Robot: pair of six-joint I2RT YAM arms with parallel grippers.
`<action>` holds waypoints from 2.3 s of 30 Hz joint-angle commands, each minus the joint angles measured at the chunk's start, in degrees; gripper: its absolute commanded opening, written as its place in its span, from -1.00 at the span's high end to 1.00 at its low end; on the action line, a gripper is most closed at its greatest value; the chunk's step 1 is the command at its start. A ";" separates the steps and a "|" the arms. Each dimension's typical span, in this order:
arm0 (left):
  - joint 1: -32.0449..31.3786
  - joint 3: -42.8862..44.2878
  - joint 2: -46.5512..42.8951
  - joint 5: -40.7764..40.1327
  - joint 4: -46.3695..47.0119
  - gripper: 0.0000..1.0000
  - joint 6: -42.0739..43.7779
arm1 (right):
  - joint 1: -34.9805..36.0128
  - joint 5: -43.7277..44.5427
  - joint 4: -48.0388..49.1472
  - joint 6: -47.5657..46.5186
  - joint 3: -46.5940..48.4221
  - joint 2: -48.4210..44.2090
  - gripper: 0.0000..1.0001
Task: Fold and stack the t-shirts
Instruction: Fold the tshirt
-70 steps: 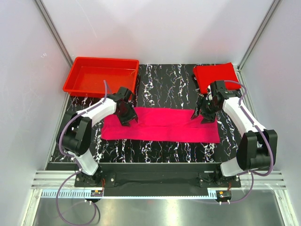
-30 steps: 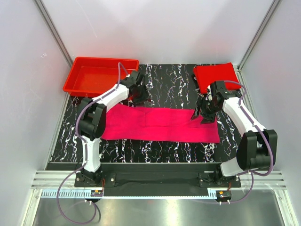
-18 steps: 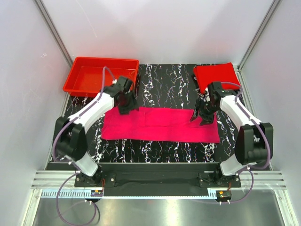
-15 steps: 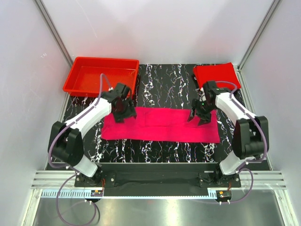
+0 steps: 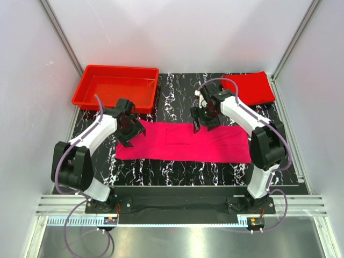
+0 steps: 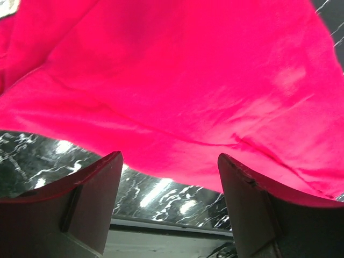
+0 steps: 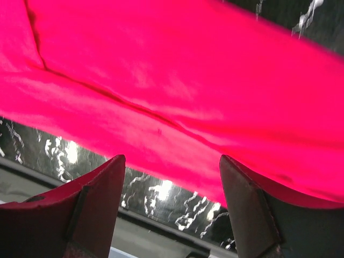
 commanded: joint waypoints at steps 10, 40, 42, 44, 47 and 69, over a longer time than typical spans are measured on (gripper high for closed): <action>-1.49 6.00 13.14 -7.47 0.95 -0.60 0.92 | 0.56 7.41 -0.23 -3.84 5.63 8.27 -0.59; -20.75 64.26 60.76 15.55 -10.04 -0.64 12.52 | -5.59 -0.92 6.81 18.13 -28.91 -8.86 -0.65; -18.82 66.29 62.53 19.15 -8.83 -0.60 15.06 | -5.59 -2.32 8.12 19.98 -29.44 -8.60 -0.65; -17.15 67.43 63.59 22.58 -7.94 -0.58 17.95 | -5.42 -4.95 9.27 21.99 -29.62 -8.07 -0.64; -13.37 72.52 67.01 28.97 -8.20 -0.54 21.21 | -3.67 -8.82 11.20 24.62 -28.56 -5.62 -0.65; -0.35 75.20 54.65 51.41 31.51 -0.54 -3.91 | -0.23 -12.47 4.72 29.06 -2.75 -1.65 -0.69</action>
